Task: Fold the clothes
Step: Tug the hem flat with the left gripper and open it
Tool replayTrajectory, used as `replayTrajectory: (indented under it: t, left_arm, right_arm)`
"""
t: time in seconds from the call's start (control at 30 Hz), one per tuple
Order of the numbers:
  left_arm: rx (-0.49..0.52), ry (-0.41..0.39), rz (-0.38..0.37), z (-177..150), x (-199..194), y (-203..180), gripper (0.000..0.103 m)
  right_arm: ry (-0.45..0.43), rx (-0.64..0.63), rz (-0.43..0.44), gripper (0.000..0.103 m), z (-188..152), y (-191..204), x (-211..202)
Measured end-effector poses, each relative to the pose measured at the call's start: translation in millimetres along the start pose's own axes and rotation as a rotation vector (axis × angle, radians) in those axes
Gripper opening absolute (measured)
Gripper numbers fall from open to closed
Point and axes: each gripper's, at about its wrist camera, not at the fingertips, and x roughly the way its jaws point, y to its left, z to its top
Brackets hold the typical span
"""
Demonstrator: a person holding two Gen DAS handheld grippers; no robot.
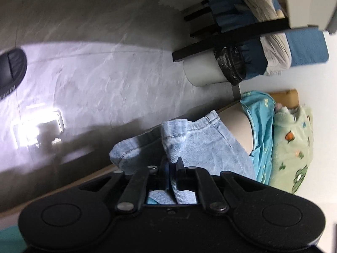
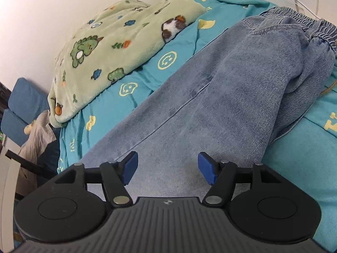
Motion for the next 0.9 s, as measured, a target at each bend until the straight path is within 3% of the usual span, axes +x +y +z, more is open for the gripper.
replayTrajectory:
  t: [0.1, 0.17, 0.2, 0.33, 0.53, 0.9]
  left_arm:
    - [0.089, -0.044, 0.028, -3, -11, -14, 0.026]
    - [0.154, -0.072, 0.012, -7, -22, -26, 0.050]
    - [0.186, -0.079, 0.014, -10, -27, -33, 0.054]
    - [0.331, -0.129, 0.024, -27, -47, -65, 0.059]
    - [0.487, -0.151, -0.026, -64, -63, -113, 0.061]
    - [0.883, -0.144, -0.074, -183, -54, -185, 0.062]
  right_arm:
    - [-0.011, -0.016, -0.002, 0.066, 2, 4, 0]
    - [-0.016, -0.033, 0.001, 0.066, 3, 6, -1]
    - [-0.019, -0.040, 0.005, 0.066, 3, 7, -2]
    - [-0.036, -0.047, 0.017, 0.066, 7, 7, -7]
    - [-0.036, -0.054, 0.049, 0.066, 12, 7, -12]
    - [-0.077, -0.206, 0.045, 0.066, 13, 24, -21]
